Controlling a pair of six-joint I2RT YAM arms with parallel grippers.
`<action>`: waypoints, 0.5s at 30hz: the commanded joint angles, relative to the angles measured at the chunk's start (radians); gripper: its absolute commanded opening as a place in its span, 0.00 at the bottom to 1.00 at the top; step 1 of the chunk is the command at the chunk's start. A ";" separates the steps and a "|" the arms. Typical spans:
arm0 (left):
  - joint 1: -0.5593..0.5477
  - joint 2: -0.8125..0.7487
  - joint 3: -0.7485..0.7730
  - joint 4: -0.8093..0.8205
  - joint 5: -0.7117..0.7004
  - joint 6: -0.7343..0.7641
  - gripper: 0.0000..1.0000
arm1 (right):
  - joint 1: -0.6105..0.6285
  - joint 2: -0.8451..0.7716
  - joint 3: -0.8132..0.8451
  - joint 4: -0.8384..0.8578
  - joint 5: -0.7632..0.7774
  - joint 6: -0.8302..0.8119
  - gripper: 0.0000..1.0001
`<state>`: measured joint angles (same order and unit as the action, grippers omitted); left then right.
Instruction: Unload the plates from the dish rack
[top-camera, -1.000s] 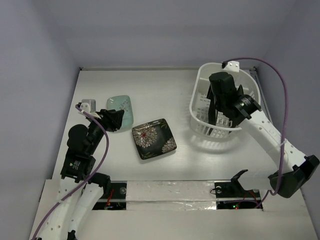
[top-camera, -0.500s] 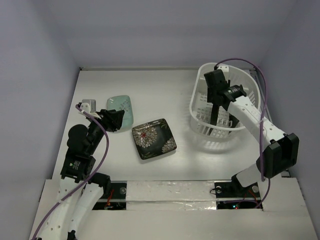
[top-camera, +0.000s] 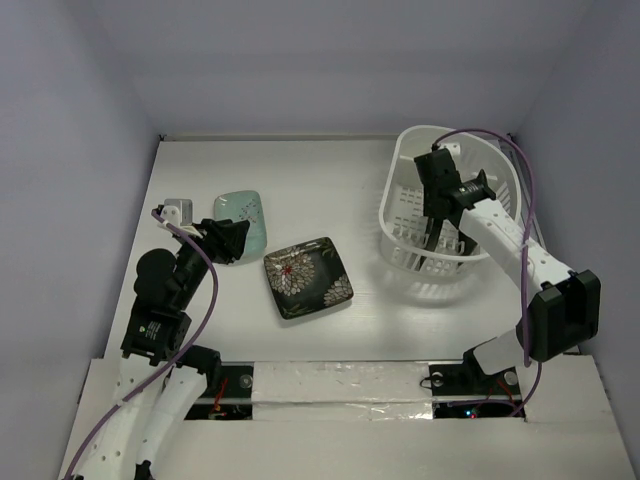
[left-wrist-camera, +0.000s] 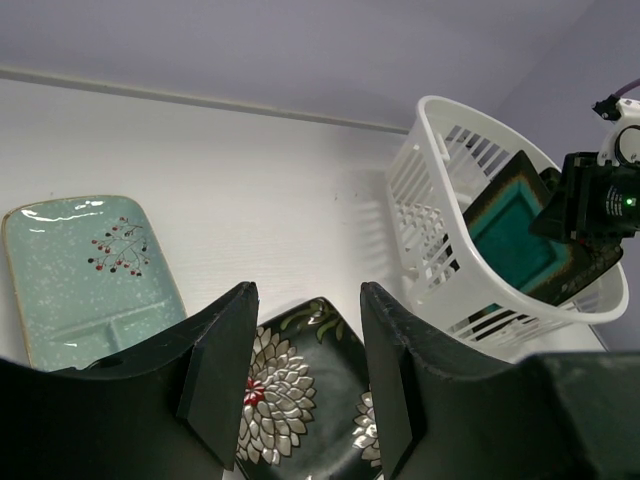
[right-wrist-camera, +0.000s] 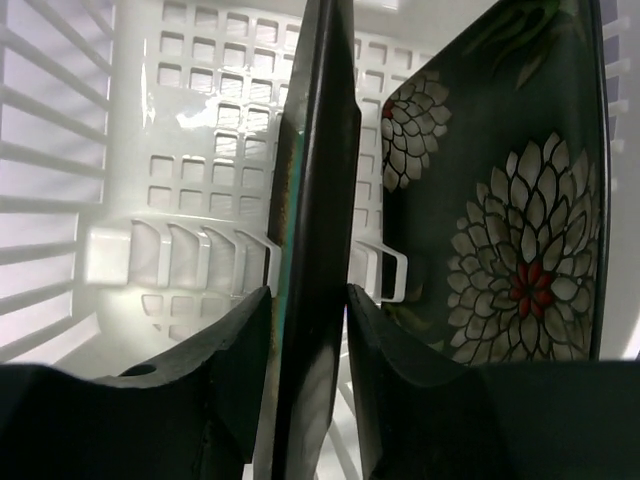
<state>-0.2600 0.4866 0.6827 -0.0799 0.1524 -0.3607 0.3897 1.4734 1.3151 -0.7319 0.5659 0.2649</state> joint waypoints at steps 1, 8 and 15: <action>0.004 -0.008 0.014 0.040 0.016 -0.006 0.42 | -0.006 -0.015 0.003 0.029 -0.001 0.004 0.35; 0.004 -0.005 0.012 0.045 0.027 -0.007 0.42 | -0.006 -0.071 0.071 -0.034 0.064 -0.026 0.00; 0.004 0.000 0.012 0.046 0.030 -0.009 0.42 | -0.006 -0.123 0.108 -0.073 0.107 -0.070 0.00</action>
<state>-0.2600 0.4870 0.6827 -0.0795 0.1658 -0.3611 0.3744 1.4395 1.3296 -0.8227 0.6296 0.2085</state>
